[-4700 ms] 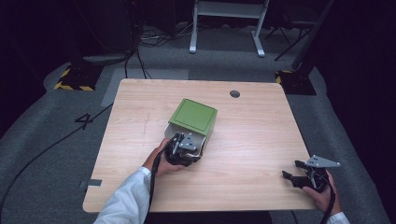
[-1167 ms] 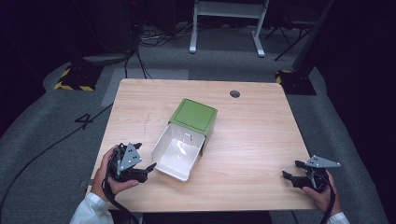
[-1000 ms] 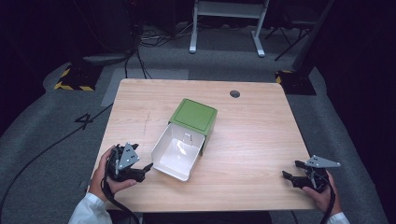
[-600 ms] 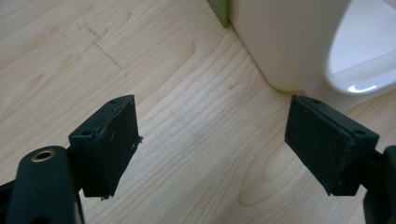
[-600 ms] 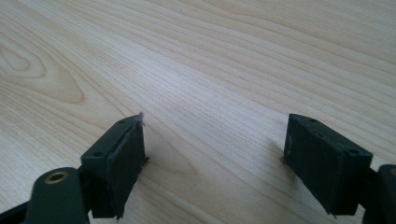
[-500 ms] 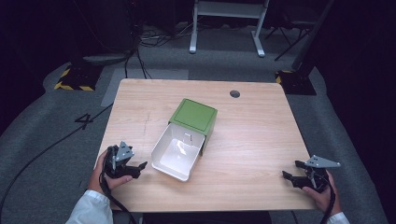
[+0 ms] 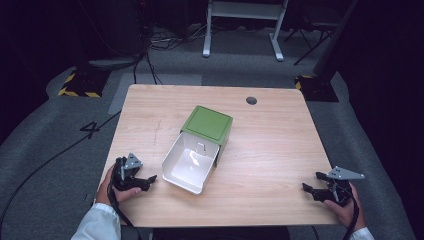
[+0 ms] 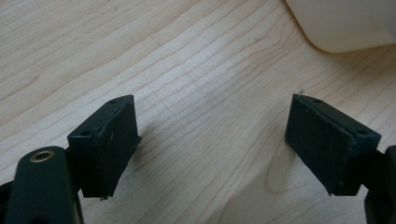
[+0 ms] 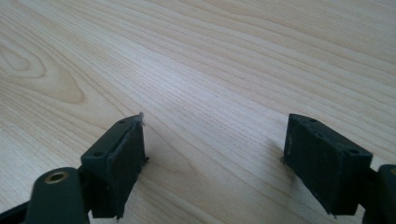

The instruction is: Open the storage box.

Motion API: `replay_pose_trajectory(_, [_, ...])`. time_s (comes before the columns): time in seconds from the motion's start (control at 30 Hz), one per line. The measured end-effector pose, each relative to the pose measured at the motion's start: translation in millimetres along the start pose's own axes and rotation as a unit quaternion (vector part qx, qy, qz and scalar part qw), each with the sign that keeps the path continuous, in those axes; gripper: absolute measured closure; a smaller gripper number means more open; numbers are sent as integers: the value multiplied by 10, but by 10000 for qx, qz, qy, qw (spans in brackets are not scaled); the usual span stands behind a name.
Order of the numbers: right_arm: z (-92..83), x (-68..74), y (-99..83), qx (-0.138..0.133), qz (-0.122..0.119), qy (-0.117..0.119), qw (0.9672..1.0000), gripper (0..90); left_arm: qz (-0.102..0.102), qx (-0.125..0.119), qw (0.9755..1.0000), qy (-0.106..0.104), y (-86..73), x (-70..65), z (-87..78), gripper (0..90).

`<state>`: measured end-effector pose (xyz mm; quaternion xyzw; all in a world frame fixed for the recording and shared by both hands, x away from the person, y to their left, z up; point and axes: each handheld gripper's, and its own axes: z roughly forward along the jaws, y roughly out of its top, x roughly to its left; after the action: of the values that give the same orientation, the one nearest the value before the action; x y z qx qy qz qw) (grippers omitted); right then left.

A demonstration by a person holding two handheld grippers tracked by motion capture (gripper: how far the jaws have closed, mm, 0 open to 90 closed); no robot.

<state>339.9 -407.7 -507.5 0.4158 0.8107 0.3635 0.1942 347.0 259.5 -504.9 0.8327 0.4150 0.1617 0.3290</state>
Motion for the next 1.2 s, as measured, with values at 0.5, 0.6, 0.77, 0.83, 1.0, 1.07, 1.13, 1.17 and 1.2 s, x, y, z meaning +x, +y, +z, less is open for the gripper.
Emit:
replay_pose_trajectory(0.5, [3, -1, 2, -4, -21, 32, 10000, 208, -116, -110, 9998, 85, -36, -21, -3, 166])
replay_pose_trajectory(0.6, [3, -1, 2, -2, -23, 28, 10000, 208, -125, -117, 9998, 94, -35, -23, -1, 165])
replay_pose_trajectory(0.77, [4, -1, 2, -4, -20, 33, 10000, 208, -138, -106, 9998, 81, -32, -24, 1, 162])
replay_pose_trajectory(0.83, [3, -1, 2, -1, -22, 27, 10000, 207, -138, -107, 9998, 78, -32, -24, 2, 162])
replay_pose_trajectory(1.0, [3, -1, 2, 0, -19, 28, 10000, 207, -138, -107, 9998, 81, -32, -24, 2, 162])
replay_pose_trajectory(1.07, [5, -1, 4, 1, -9, 25, 10000, 207, -136, -106, 9998, 77, -32, -24, 2, 162])
replay_pose_trajectory(1.13, [5, -2, 4, 1, -9, 26, 10000, 207, -128, -102, 9998, 76, -30, -22, 2, 162])
replay_pose_trajectory(1.17, [5, -2, 4, 1, -8, 26, 10000, 207, -126, -101, 9998, 70, -29, -22, 4, 161])
replay_pose_trajectory(1.2, [5, -2, 4, 2, -9, 26, 10000, 206, -125, -95, 9999, 69, -26, -21, 5, 161])
